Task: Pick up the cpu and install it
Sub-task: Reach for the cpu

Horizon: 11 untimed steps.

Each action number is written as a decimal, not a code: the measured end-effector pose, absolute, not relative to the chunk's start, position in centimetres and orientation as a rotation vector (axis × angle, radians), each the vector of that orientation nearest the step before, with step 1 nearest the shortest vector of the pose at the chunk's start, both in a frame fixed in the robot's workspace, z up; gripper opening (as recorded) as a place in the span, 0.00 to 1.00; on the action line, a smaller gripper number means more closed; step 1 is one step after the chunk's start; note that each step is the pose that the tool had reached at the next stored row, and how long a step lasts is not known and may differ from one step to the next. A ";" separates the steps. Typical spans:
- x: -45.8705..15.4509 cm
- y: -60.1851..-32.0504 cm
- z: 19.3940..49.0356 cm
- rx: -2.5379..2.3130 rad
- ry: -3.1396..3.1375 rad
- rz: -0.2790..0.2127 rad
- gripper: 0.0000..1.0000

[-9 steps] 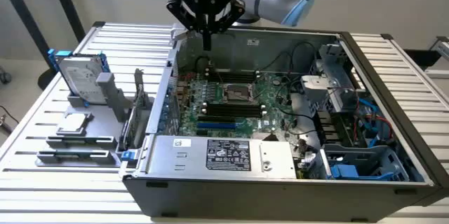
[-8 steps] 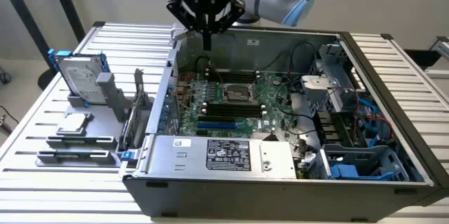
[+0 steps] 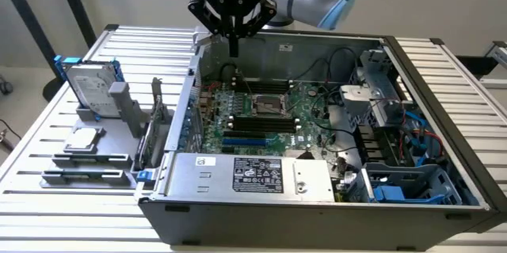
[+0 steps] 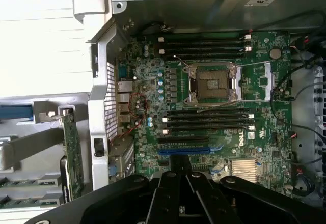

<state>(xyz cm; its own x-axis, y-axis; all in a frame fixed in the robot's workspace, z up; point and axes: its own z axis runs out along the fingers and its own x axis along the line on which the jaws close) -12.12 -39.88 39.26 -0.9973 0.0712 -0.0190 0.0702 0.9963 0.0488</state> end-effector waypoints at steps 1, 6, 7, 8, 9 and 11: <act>-12.1 -39.9 39.3 0.110 3.118 0.075 0.11; -13.0 -39.9 39.3 0.110 3.118 0.075 0.11; -13.4 -39.8 39.2 0.110 3.118 0.075 0.11; -13.9 -39.8 39.2 0.111 3.118 0.075 0.11; -14.3 -39.8 39.2 0.110 3.118 0.075 0.11; -15.2 -39.7 39.2 0.111 3.118 0.075 0.11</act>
